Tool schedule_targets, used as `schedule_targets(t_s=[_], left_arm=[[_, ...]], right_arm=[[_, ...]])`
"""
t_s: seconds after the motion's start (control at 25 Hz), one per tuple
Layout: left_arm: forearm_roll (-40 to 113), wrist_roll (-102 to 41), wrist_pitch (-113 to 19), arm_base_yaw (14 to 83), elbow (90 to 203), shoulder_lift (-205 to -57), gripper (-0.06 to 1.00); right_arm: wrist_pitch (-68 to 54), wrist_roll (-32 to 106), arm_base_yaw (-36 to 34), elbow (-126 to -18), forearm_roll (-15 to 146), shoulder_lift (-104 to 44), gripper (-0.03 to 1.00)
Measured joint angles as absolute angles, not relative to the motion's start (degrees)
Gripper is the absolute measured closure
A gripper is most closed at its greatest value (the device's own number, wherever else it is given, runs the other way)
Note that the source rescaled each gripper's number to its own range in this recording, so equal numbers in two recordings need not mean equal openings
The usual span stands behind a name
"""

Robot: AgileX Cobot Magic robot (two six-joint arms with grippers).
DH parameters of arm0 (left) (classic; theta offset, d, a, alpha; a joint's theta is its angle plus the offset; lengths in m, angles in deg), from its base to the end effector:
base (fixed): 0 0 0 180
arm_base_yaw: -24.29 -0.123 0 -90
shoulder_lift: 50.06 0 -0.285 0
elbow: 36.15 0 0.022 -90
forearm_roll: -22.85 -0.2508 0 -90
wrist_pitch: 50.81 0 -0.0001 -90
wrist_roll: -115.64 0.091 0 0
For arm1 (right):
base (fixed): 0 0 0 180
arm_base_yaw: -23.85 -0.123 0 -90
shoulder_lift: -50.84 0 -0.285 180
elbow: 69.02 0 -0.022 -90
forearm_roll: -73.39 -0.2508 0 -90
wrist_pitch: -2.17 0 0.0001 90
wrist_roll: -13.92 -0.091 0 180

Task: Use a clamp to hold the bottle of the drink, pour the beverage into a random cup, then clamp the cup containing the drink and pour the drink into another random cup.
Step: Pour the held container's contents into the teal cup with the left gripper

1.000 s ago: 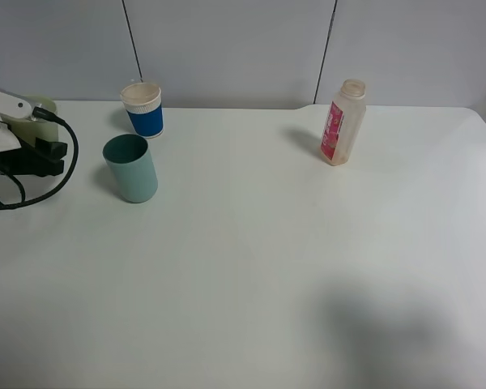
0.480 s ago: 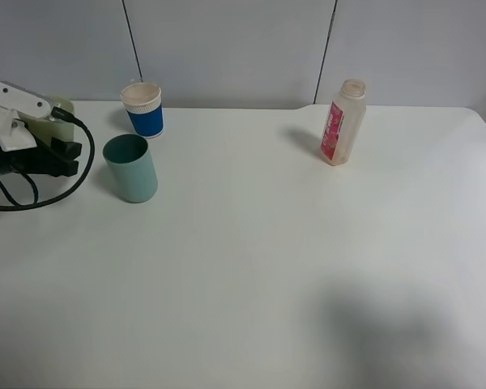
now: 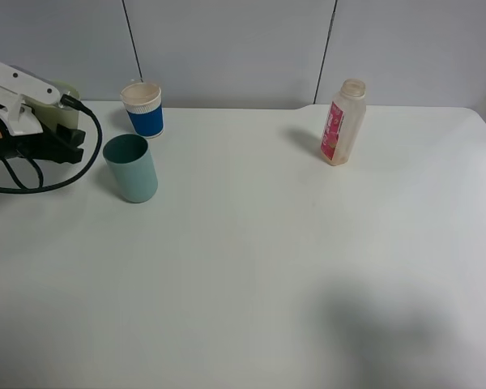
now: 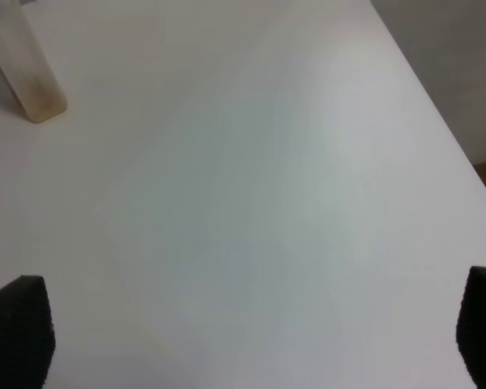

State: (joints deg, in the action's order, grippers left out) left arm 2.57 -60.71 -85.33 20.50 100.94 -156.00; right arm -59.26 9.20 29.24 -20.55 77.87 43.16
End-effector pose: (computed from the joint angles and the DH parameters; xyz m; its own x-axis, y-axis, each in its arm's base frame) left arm 0.3075 0.0025 0.1545 -0.3707 0.3209 -0.8716 0.2581 0.9370 0.2353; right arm -0.0065 -0.0057 0.2770 -0.4524 0.0877 -0.8875 0.1748 0.9846 0.0082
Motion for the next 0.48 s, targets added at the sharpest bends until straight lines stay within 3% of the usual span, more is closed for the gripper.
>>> schedule_targets(t_s=[0.48], left_arm=[[3.05, -58.88, -83.59, 24.38, 101.11, -156.00, 0.93]], right_arm=[[-59.26, 9.20, 29.24, -20.55, 77.87, 43.16, -0.03]])
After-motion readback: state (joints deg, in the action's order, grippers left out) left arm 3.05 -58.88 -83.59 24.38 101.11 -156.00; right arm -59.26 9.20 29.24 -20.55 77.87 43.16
